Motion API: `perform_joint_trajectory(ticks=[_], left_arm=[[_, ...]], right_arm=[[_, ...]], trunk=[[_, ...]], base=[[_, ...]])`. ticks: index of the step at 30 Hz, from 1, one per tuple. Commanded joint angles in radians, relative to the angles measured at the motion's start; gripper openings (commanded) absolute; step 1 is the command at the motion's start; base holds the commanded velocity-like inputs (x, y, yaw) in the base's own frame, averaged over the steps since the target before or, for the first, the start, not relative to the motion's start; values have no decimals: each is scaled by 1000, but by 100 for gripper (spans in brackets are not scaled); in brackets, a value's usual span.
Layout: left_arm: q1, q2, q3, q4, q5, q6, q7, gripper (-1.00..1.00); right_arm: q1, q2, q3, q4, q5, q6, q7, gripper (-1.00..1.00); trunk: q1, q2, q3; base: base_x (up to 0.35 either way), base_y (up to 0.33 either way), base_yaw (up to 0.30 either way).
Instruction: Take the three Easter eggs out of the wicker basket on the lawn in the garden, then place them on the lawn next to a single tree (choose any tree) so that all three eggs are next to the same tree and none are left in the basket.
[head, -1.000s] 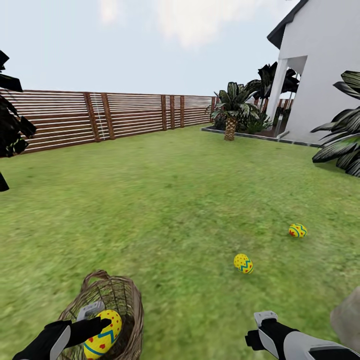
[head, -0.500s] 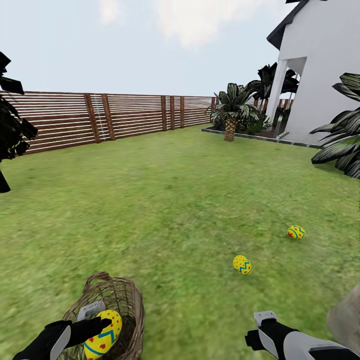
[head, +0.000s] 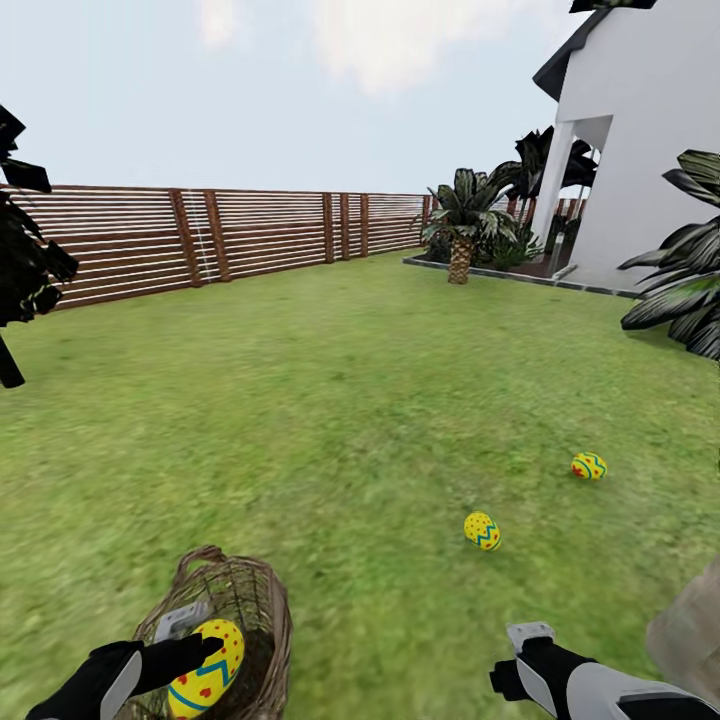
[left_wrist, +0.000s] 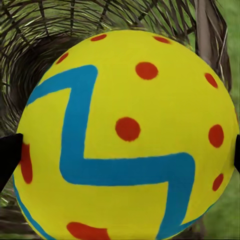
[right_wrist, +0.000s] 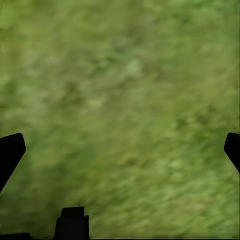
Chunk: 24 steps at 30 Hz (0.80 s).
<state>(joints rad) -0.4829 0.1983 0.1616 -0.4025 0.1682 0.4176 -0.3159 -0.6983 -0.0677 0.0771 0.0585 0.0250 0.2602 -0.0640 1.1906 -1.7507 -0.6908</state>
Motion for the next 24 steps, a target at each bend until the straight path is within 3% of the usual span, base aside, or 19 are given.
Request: perform_joint_trajectory(ticks=[1, 17, 24], left_arm=[[0, 0, 6, -1, 5, 9, -3, -100], [0, -1, 4, -1, 5, 9, -3, -100], [0, -14, 5, -1, 5, 9, -3, -100]], right_arm=[[-1, 0, 7, 1, 3, 3, 0, 100], [-1, 0, 7, 3, 3, 2, 0, 100], [-1, 0, 7, 3, 3, 2, 0, 100]], trunk=[[-5, 7, 2], [-66, 119, 52], [-93, 168, 74]], base=[[-285, 60, 0], [-18, 3, 0], [-169, 0, 0]])
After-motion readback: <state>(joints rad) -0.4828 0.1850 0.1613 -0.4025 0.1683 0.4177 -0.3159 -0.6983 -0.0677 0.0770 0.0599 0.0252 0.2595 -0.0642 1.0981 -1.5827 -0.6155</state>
